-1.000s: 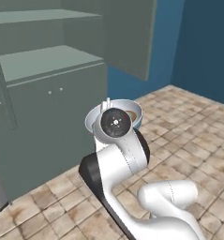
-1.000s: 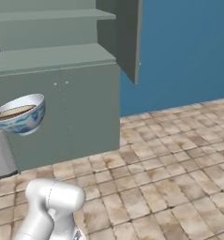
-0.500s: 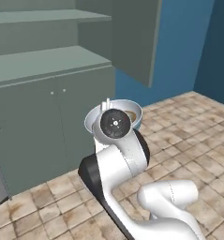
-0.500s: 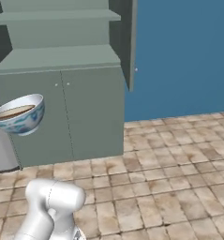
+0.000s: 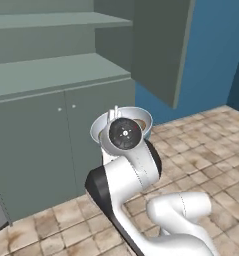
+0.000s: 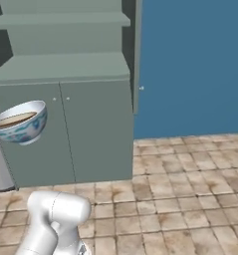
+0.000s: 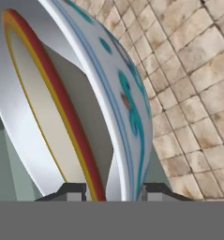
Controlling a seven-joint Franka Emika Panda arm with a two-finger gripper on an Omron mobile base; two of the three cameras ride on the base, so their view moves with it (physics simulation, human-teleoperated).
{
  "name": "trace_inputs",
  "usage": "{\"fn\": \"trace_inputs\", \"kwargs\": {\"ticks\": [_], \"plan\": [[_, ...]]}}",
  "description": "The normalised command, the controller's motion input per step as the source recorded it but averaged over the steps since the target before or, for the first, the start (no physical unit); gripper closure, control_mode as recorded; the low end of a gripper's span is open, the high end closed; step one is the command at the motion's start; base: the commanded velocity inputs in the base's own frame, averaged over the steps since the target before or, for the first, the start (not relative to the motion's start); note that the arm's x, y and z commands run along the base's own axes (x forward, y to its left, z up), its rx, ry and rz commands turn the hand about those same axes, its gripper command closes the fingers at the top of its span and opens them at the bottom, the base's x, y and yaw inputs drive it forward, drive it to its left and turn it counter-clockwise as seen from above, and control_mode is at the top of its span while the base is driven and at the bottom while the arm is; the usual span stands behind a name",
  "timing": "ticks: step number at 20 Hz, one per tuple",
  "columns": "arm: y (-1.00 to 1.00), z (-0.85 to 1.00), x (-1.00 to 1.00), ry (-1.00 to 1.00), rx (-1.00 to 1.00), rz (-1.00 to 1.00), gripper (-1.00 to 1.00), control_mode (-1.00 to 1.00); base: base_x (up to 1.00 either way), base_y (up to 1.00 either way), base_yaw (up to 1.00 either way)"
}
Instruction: Pick up the bowls on the counter and stack them on top of one another in the open cabinet. Place the smaller bowl on top of the larger bowl.
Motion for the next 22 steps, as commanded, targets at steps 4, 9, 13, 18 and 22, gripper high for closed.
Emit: {"fn": "trace_inputs", "kwargs": {"ticks": [4, 9, 13, 18, 22], "plan": [[0.0, 0.0, 0.0, 0.0, 0.0, 0.0, 1.0, 1.0, 0.7, -0.17, 0.19], [0.0, 0.0, 0.0, 0.0, 0.0, 0.0, 1.0, 1.0, 0.67, -0.18, 0.19], [0.0, 0.0, 0.0, 0.0, 0.0, 0.0, 1.0, 1.0, 0.6, -0.28, 0.19], [0.0, 0.0, 0.0, 0.0, 0.0, 0.0, 1.0, 1.0, 0.61, -0.3, 0.18], [0.0, 0.0, 0.0, 0.0, 0.0, 0.0, 1.0, 1.0, 0.71, -0.19, 0.17]]}}
